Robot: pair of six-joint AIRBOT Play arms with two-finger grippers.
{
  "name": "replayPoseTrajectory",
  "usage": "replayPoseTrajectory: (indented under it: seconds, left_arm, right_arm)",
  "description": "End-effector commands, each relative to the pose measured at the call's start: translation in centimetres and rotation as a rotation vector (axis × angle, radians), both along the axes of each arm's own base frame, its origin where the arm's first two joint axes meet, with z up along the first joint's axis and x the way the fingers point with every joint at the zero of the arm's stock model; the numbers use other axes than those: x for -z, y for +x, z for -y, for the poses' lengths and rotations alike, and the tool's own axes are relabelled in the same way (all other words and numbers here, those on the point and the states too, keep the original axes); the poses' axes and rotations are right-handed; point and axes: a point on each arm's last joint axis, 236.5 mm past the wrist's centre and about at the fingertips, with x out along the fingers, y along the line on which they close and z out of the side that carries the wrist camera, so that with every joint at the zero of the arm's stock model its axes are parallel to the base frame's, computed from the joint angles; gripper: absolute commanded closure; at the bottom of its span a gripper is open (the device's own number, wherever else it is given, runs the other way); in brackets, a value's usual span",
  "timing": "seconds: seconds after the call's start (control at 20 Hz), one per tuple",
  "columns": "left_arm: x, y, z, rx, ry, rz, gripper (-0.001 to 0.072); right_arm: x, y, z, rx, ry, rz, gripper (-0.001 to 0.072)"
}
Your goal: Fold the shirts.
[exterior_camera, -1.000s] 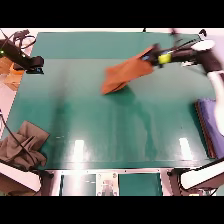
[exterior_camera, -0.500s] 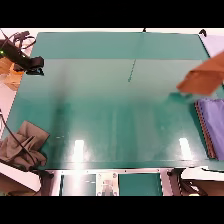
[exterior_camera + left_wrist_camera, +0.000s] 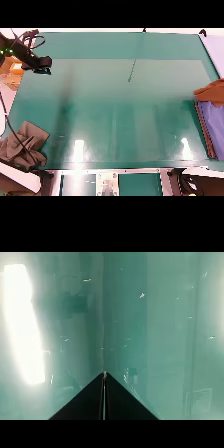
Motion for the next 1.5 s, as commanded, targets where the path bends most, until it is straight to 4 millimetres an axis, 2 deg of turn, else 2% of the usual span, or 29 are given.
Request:
replayPoseTrajectory:
  seconds: [0.0, 0.05, 0.15, 0.3, 0.4, 0.5, 0.7, 0.95, 1.1, 1.2, 1.35, 1.45]
  left_arm:
    - [0.0, 0.1, 0.6, 0.001, 0.002, 0.005, 0.0683]
    - [0.0, 0.1, 0.5, -0.008, 0.005, 0.000, 0.0683]
    - [0.1, 0.0, 0.3, -0.015, 0.011, -0.004, 0.0683]
    - [0.1, 0.0, 0.3, -0.033, 0.006, -0.008, 0.0683]
    - [0.1, 0.0, 0.3, -0.035, 0.005, -0.010, 0.0682]
    - [0.1, -0.1, 0.3, -0.033, 0.005, -0.014, 0.0683]
    - [0.2, -0.3, 0.3, -0.027, 0.006, -0.023, 0.0682]
    - [0.3, -0.7, 0.4, -0.023, 0.006, -0.038, 0.0682]
    - [0.3, -0.7, 0.4, -0.012, 0.009, -0.036, 0.0682]
    - [0.3, -0.8, 0.4, -0.005, 0.010, -0.038, 0.0682]
    - [0.3, -0.8, 0.4, 0.000, 0.011, -0.037, 0.0682]
    - [0.3, -0.8, 0.4, 0.002, 0.011, -0.036, 0.0682]
  right_arm:
    - [-5.2, 2.6, 1.9, 0.058, 0.030, 0.274, 0.0696]
    - [-5.7, 3.2, 2.5, 0.079, 0.043, 0.313, 0.0696]
    - [-4.8, 4.0, 3.3, 0.076, 0.048, 0.312, 0.0696]
    - [-1.4, 4.6, 3.7, 0.036, 0.113, 0.258, 0.0696]
    - [1.4, 3.9, 3.3, -0.001, 0.117, 0.164, 0.0696]
    - [3.9, 2.0, 2.7, -0.044, 0.100, 0.042, 0.0696]
    - [5.3, -2.8, 1.4, -0.092, 0.152, -0.110, 0.0696]
    - [6.1, -10.7, 3.9, 0.149, 0.118, -0.363, 0.0697]
    - [9.2, -15.8, 4.1, 0.240, 0.157, -0.611, 0.0696]
    - [11.2, -16.9, 3.8, 0.246, 0.190, -0.670, 0.0696]
    - [15.4, -18.6, 3.2, 0.258, 0.250, -0.766, 0.0696]
    - [18.6, -21.3, 3.1, 0.277, 0.248, -0.891, 0.0695]
